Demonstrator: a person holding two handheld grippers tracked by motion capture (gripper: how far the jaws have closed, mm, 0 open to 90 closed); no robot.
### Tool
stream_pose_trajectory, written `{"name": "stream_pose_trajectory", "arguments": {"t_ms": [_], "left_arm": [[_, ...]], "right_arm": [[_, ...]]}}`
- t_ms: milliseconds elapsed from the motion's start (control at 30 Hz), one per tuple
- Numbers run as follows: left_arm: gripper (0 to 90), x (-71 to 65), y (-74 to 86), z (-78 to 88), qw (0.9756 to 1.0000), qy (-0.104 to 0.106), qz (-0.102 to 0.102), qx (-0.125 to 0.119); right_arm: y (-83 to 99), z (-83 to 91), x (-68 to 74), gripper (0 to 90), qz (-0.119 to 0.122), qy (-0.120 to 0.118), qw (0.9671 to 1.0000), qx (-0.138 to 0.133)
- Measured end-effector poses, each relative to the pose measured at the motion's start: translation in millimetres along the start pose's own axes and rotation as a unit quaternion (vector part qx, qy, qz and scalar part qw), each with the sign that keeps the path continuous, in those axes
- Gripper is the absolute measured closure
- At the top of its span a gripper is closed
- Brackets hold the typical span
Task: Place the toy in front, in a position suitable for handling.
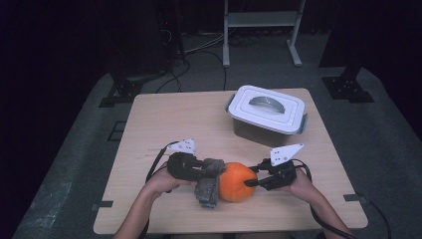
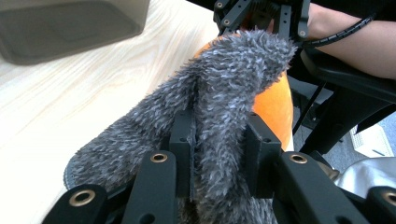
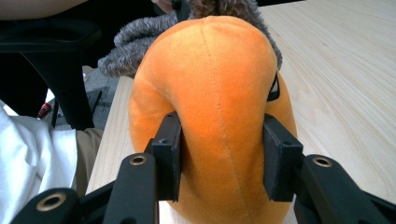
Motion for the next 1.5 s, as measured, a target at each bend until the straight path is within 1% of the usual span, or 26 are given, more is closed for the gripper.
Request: {"name": "stream_pose_trajectory", "arguments": {"t_ms": [100, 167, 300, 367, 433, 533, 600, 633, 667, 700, 733, 800, 867, 900, 967, 1000, 1100, 1133, 1200, 1267, 1333, 1400, 1433, 1500], "left_arm": [[68.5, -1.4, -3.2, 0.7, 1.0000, 0.002, -0.003, -0.003], [68.5, -4.2, -9.1, 0.1, 0.9999, 0.006, -0.008, -0.009], [68.5, -11.3, -24.0, -5.3, 0.9996, 0.014, -0.023, -0.010], [68.5, -14.6, -29.8, -9.5, 0.9993, 0.018, -0.033, -0.007], [68.5, -14.6, -29.9, -13.2, 0.9992, 0.012, -0.038, 0.004], [68.5, -12.6, -26.3, -13.5, 0.9994, 0.012, -0.032, 0.004], [68.5, -10.5, -22.7, -12.4, 0.9996, 0.010, -0.027, 0.005], [68.5, -9.4, -21.0, -11.0, 0.9996, 0.010, -0.025, 0.006], [68.3, -8.8, -20.2, -10.4, 0.9997, 0.008, -0.022, 0.002], [68.2, -8.8, -20.2, -10.4, 0.9997, 0.008, -0.022, 0.002], [68.1, -7.7, -17.7, -8.0, 0.9998, 0.006, -0.019, 0.002], [68.2, -7.5, -16.0, -6.5, 0.9998, 0.005, -0.018, 0.001], [68.1, -6.8, -14.2, -4.8, 0.9998, 0.004, -0.017, -0.001], [68.1, -6.8, -14.2, -4.8, 0.9998, 0.004, -0.017, -0.001], [68.1, -6.4, -13.3, -4.4, 0.9999, 0.004, -0.012, -0.005], [68.1, -6.7, -13.6, -5.0, 0.9999, 0.004, -0.013, -0.005], [68.1, -9.2, -15.3, -7.4, 0.9998, 0.006, -0.016, -0.004], [68.2, -14.5, -16.5, -10.9, 0.9996, 0.015, -0.024, 0.000], [68.2, -18.6, -16.7, -13.7, 0.9994, 0.018, -0.028, 0.005], [68.2, -21.6, -16.8, -15.0, 0.9993, 0.024, -0.026, 0.005], [68.2, -24.5, -15.7, -16.8, 0.9990, 0.034, -0.027, 0.009], [68.2, -26.5, -15.0, -18.5, 0.9987, 0.041, -0.027, 0.010], [68.2, -27.2, -15.0, -19.2, 0.9987, 0.043, -0.025, 0.009], [68.2, -27.7, -15.2, -19.3, 0.9986, 0.045, -0.027, 0.009]], "right_arm": [[-1.1, -0.6, 0.1, 55.3, 0.000, 0.003, 1.0000, 0.000], [-1.5, -0.9, 0.3, 55.4, -0.003, 0.003, 1.0000, -0.001], [-2.3, -3.0, 2.8, 55.4, 0.000, 0.001, 1.0000, 0.000], [-2.8, -3.7, 3.5, 53.2, 0.002, 0.002, 1.0000, 0.001], [-2.9, -3.6, 4.1, 46.8, -0.006, 0.004, 1.0000, 0.005], [-3.1, -1.7, 6.0, 36.2, -0.023, 0.007, 0.9996, 0.016], [-3.2, -0.6, 7.2, 32.2, -0.025, 0.015, 0.9993, 0.022], [-3.4, -0.3, 8.4, 31.3, -0.025, 0.018, 0.9993, 0.021], [-3.4, 0.0, 9.6, 30.4, -0.023, 0.024, 0.9992, 0.021], [-3.4, 0.0, 9.6, 30.4, -0.023, 0.024, 0.9992, 0.021], [-2.9, 1.3, 12.5, 30.1, -0.016, 0.036, 0.9989, 0.025], [-2.6, 2.9, 12.8, 30.7, -0.009, 0.049, 0.9983, 0.030], [-2.2, 5.0, 13.5, 31.2, -0.014, 0.057, 0.9977, 0.033], [-2.2, 5.0, 13.5, 31.2, -0.014, 0.057, 0.9977, 0.033], [-1.0, 5.3, 16.3, 29.8, -0.022, 0.065, 0.9971, 0.034], [-1.4, 4.1, 17.4, 28.4, -0.025, 0.068, 0.9968, 0.035], [-6.4, -1.9, 19.4, 25.8, -0.023, 0.077, 0.9963, 0.030], [-7.5, -5.4, 19.8, 25.5, -0.020, 0.079, 0.9962, 0.030], [-6.1, -9.5, 19.1, 25.6, -0.007, 0.077, 0.9962, 0.039], [-5.0, -9.8, 15.4, 30.1, -0.004, 0.066, 0.9970, 0.040], [-4.5, -7.9, 11.2, 34.6, 0.003, 0.064, 0.9972, 0.040], [-3.4, -6.1, 7.0, 38.0, 0.006, 0.054, 0.9977, 0.040], [-2.5, -5.3, 5.3, 39.4, 0.007, 0.050, 0.9980, 0.038], [-0.8, -3.8, 1.8, 43.7, 0.009, 0.041, 0.9986, 0.033]]}}
Point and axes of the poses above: each handheld gripper's, and its own axes: z roughly backward along the jaws, y roughly out of its underside, x roughly to its left, the point moved 10 cm from there along -z, roughly forward along the jaws, and after that the axes turned 6 degrees about y, right-handed, at the moved point
